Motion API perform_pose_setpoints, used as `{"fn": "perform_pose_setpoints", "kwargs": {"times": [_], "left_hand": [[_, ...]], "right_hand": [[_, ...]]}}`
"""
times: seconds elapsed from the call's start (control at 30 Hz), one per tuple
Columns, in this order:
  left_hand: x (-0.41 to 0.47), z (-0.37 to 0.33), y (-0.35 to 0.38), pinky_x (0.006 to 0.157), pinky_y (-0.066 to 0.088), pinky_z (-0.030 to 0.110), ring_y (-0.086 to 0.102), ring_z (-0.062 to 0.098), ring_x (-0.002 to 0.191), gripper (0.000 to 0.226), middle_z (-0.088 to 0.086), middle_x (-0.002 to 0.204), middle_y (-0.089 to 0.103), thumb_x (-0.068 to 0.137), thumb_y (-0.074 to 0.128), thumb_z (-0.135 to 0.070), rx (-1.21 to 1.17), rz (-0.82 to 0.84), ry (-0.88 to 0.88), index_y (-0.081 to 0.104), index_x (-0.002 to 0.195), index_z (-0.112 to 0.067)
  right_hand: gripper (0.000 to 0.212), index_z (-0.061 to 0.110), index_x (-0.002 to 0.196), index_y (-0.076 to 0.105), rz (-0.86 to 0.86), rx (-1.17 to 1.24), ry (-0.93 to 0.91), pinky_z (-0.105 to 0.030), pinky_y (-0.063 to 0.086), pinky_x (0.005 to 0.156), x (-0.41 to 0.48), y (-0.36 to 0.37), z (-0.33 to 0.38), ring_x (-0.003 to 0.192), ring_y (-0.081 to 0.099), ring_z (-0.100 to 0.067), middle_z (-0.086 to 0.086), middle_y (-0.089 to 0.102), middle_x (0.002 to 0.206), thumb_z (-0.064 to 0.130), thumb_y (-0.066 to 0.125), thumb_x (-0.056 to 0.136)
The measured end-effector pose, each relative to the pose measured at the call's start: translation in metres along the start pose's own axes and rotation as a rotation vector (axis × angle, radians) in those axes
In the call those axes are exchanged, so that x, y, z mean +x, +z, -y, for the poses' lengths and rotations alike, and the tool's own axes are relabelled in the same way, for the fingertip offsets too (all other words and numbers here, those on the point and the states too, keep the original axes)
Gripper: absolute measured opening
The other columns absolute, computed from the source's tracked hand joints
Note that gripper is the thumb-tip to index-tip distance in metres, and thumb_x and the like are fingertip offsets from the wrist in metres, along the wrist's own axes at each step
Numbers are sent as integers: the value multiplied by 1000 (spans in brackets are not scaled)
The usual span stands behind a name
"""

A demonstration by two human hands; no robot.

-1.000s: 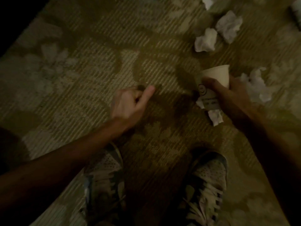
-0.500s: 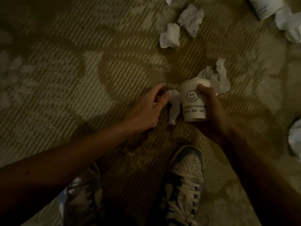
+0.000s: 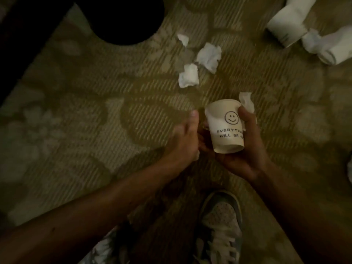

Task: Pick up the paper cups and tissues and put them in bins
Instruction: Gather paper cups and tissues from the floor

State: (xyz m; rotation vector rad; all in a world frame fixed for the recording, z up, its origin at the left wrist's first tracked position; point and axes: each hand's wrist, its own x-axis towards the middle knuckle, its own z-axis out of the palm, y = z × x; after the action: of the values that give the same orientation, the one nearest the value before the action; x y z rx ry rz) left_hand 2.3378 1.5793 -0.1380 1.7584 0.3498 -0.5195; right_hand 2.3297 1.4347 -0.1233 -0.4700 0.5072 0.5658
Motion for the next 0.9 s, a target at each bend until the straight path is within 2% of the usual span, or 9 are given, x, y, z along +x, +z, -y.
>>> {"fn": "perform_pose_setpoints", "kwargs": {"times": [0.13, 0.2, 0.27, 0.4, 0.47, 0.53, 0.63, 0.77, 0.9], "left_hand": [[11, -42, 3, 37, 41, 15, 57, 6, 37, 74, -5, 44, 60, 96, 23, -66, 107, -57, 6, 66, 52, -25], [18, -60, -1, 30, 31, 16, 46, 7, 28, 78, -5, 35, 50, 95, 25, -67, 119, -91, -14, 53, 45, -15], [21, -76, -5, 31, 27, 15, 38, 6, 27, 68, -9, 34, 40, 95, 27, -67, 94, -77, 3, 43, 50, -19], [23, -94, -5, 33, 32, 18, 46, 12, 33, 64, 0, 41, 48, 97, 36, -61, 199, -28, 147, 46, 50, -17], [28, -96, 3, 35, 35, 18, 51, 10, 36, 58, 0, 45, 55, 100, 41, -48, 243, 4, 253, 54, 57, -13], [38, -96, 14, 42, 41, 22, 52, 5, 42, 44, -5, 50, 57, 102, 43, -37, 321, 65, 347, 57, 66, -17], [58, -90, 34, 57, 47, 30, 53, 5, 58, 33, -5, 66, 58, 102, 43, -38, 473, 133, 389, 59, 83, -17], [79, -81, 49, 52, 41, 8, 54, -9, 62, 24, -21, 71, 58, 102, 40, -40, 553, 281, 432, 57, 88, -31], [96, -72, 63, 52, 41, 2, 55, -20, 68, 17, -21, 88, 58, 103, 37, -45, 574, 409, 343, 51, 109, -39]], "right_hand": [[66, 3, 122, 66, 6, 1, -44, -50, 51, 95, -8, 9, 22, 120, 59, -36, -24, 63, 125, 48, 72, 75], [79, 2, 123, 65, -3, -15, -83, -52, 50, 96, -16, 10, 36, 120, 58, -41, -27, 61, 126, 46, 85, 60], [88, 0, 121, 66, -20, 0, -114, -50, 52, 93, -30, 6, 52, 118, 59, -43, -29, 61, 126, 46, 89, 51], [82, 6, 109, 74, -117, 11, -193, -44, 55, 86, -56, -20, 78, 106, 68, -33, -21, 65, 122, 53, 88, 43], [89, 9, 119, 69, -195, 62, -255, -41, 53, 86, -62, -36, 82, 101, 68, -29, -17, 68, 118, 55, 87, 46], [84, 11, 128, 63, -253, 122, -302, -41, 50, 90, -64, -50, 79, 100, 67, -26, -13, 68, 114, 58, 78, 60], [73, 13, 125, 66, -307, 134, -318, -41, 46, 87, -63, -61, 69, 99, 64, -26, -12, 66, 113, 61, 67, 71], [73, 12, 127, 62, -373, 155, -311, -42, 47, 78, -61, -58, 60, 94, 63, -31, -13, 66, 110, 59, 63, 72], [70, 11, 121, 64, -404, 91, -288, -53, 48, 88, -46, -64, 55, 96, 68, -36, -14, 70, 106, 62, 60, 73]]}}
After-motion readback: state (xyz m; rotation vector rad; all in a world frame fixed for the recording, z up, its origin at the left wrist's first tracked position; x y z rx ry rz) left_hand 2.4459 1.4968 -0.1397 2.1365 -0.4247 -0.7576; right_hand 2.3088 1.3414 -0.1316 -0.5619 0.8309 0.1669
